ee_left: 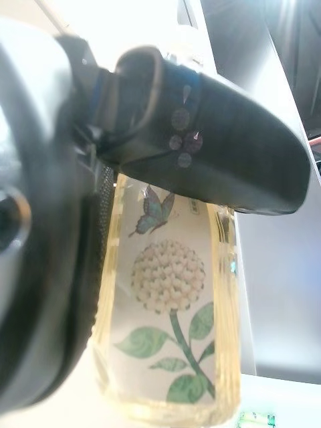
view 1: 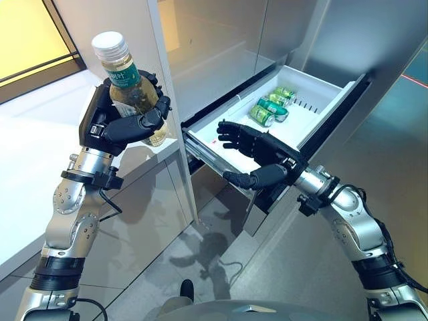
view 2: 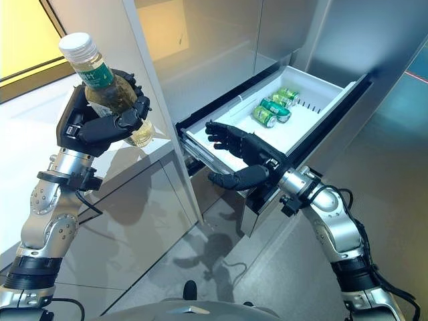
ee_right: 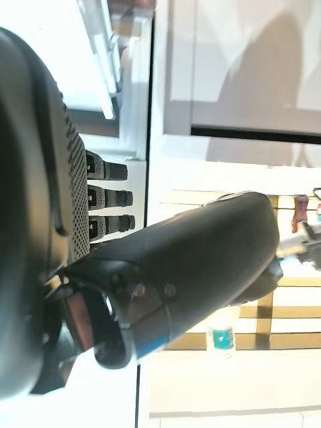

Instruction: Put drinks into fridge and close the fridge

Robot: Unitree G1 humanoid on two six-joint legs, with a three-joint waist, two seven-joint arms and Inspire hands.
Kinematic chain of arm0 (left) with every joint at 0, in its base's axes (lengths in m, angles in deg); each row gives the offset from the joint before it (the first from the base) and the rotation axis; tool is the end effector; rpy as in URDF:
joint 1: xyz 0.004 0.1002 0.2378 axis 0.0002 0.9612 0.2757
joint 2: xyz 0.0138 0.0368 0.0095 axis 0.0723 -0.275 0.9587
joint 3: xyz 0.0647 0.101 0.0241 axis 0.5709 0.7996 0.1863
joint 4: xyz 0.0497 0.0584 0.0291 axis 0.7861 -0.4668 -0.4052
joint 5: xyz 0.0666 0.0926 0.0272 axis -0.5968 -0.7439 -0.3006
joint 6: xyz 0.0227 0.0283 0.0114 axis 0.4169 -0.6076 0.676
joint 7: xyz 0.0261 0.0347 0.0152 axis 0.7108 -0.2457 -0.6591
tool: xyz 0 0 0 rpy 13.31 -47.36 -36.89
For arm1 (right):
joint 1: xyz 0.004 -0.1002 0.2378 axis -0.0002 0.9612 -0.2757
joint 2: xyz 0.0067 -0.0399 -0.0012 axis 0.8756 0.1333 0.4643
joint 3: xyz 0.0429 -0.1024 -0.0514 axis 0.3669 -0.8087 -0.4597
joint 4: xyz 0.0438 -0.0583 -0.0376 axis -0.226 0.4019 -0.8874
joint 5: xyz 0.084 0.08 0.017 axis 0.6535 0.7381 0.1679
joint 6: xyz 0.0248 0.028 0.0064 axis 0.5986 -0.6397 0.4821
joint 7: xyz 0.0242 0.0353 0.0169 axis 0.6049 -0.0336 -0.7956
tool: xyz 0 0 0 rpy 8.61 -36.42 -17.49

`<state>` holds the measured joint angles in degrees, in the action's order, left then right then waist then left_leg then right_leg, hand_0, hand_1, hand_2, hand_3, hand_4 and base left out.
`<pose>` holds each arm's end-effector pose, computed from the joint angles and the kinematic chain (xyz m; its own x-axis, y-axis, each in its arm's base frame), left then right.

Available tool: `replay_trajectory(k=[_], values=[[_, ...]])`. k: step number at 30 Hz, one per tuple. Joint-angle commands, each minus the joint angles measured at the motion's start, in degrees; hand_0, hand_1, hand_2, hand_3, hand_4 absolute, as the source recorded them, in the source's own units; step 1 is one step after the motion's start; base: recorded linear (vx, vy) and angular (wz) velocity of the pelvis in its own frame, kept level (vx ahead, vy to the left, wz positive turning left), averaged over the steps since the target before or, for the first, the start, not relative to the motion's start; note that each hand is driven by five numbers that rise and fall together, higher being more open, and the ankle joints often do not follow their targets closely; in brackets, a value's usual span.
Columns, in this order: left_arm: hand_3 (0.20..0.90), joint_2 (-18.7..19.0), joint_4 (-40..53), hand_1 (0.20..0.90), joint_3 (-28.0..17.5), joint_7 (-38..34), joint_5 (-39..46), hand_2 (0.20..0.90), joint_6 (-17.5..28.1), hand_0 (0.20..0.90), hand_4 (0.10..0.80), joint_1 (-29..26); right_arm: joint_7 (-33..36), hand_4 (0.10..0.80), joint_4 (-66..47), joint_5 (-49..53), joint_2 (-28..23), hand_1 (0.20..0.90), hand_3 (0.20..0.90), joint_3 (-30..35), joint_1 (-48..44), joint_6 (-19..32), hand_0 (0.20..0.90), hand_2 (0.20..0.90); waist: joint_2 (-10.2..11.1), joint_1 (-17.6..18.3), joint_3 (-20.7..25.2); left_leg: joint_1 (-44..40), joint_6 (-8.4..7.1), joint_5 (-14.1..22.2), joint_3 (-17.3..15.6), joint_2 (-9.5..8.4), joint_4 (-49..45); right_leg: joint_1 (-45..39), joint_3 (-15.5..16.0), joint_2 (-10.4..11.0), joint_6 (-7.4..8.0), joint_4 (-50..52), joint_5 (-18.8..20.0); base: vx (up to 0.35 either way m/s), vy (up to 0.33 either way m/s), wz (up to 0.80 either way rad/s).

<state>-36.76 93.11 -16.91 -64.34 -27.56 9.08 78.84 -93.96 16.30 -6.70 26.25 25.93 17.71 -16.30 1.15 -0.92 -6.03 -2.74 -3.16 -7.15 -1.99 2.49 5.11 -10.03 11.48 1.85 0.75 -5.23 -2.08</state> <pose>0.2338 0.2562 0.1400 0.8281 -0.2302 0.5112 0.2788 0.9602 -0.0192 0.2517 -0.2005 0.1105 0.7016 0.6978 0.1445 -0.6774 0.7160 -0.1686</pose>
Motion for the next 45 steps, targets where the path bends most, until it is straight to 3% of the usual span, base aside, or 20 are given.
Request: replay_trajectory(k=[1,19,45], values=[[0.200,2.5,5.6,0.300,-1.1,0.3,1.2,0.300,9.6,0.300,0.100,-10.9,2.6,0.800,-5.7,5.1,0.7,0.900,0.900,-1.8,-9.5,2.2,0.900,0.900,-0.4,0.4,6.0,-4.6,2.29,10.0,1.9,-3.66,-0.1,2.6,-3.1,0.7,3.92,0.2,1.8,0.000,0.000,0.00],[0.200,2.6,6.2,0.300,6.1,3.1,1.8,0.300,6.4,0.300,0.100,-16.7,5.5,0.800,0.5,9.0,3.4,0.900,0.900,-11.9,-21.8,-3.7,0.900,0.900,0.2,-1.7,6.5,-4.7,2.28,9.9,2.9,-3.68,-0.1,2.1,-2.0,0.8,3.62,0.2,1.7,0.005,-0.001,0.01],[0.200,1.8,6.2,0.300,9.5,9.0,4.6,0.300,4.0,0.300,0.100,-19.2,8.6,0.800,4.9,12.5,7.6,0.900,0.900,-17.5,-30.3,-6.8,0.900,0.900,0.2,-3.2,7.0,-4.6,2.50,9.7,3.6,-3.71,-0.1,2.1,-1.7,0.9,3.41,0.2,1.9,0.000,0.000,0.00]])
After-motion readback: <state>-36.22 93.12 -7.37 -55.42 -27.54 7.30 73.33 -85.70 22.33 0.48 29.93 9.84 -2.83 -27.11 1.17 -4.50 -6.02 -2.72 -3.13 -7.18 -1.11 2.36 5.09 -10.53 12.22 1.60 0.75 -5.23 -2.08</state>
